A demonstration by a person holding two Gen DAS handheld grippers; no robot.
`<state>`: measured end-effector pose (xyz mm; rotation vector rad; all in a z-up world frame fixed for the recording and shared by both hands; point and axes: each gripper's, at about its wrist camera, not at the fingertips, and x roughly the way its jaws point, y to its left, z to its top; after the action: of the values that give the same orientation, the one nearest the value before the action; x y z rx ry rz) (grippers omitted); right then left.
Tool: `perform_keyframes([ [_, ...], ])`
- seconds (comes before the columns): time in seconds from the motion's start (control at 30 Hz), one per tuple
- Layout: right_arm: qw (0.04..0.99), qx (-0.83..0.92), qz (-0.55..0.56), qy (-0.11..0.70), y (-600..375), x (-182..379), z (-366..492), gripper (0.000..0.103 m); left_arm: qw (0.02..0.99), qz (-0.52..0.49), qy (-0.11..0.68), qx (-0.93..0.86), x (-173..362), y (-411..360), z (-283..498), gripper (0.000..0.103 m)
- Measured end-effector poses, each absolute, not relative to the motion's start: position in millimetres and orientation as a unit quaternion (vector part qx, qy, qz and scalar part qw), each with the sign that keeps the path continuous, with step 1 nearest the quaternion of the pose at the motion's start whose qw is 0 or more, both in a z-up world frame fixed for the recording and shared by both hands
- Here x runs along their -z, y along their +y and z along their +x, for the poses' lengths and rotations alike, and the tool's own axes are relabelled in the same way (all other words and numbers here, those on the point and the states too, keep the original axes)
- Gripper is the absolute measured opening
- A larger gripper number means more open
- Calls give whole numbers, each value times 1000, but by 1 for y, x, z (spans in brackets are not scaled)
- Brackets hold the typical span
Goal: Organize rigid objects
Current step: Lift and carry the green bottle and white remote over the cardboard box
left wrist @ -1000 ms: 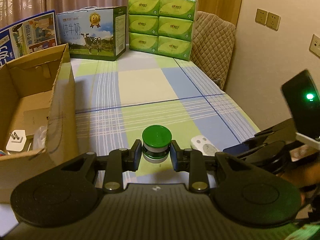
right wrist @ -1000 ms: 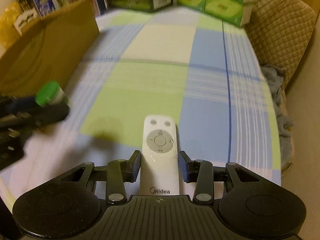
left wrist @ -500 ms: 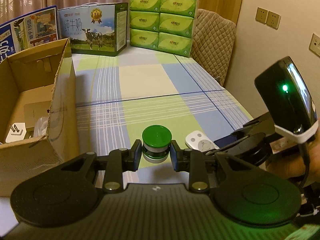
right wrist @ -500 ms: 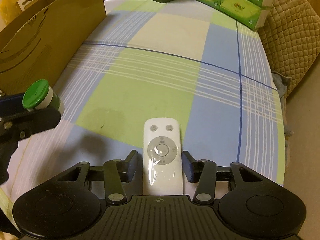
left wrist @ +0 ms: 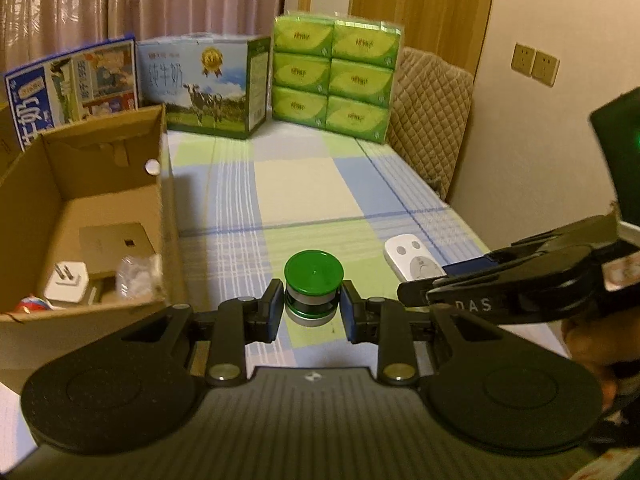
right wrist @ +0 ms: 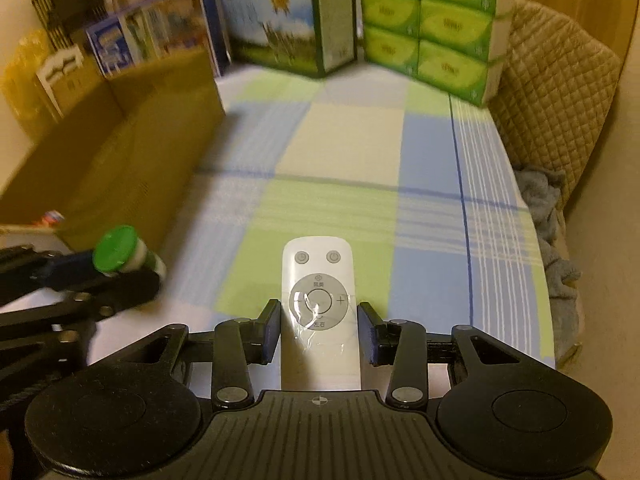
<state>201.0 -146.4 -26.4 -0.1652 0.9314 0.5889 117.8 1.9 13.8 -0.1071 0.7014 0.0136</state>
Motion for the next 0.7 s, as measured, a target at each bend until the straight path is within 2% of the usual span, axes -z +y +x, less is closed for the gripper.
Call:
perform_keyframes([
  [0.37, 871, -305, -29, 384, -122, -43, 160, 37, 950, -51, 306, -32, -63, 32, 85, 25],
  [0.7, 871, -341, -20, 353, -86, -73, 133, 37, 953, -49, 291, -74, -88, 81, 53, 25],
])
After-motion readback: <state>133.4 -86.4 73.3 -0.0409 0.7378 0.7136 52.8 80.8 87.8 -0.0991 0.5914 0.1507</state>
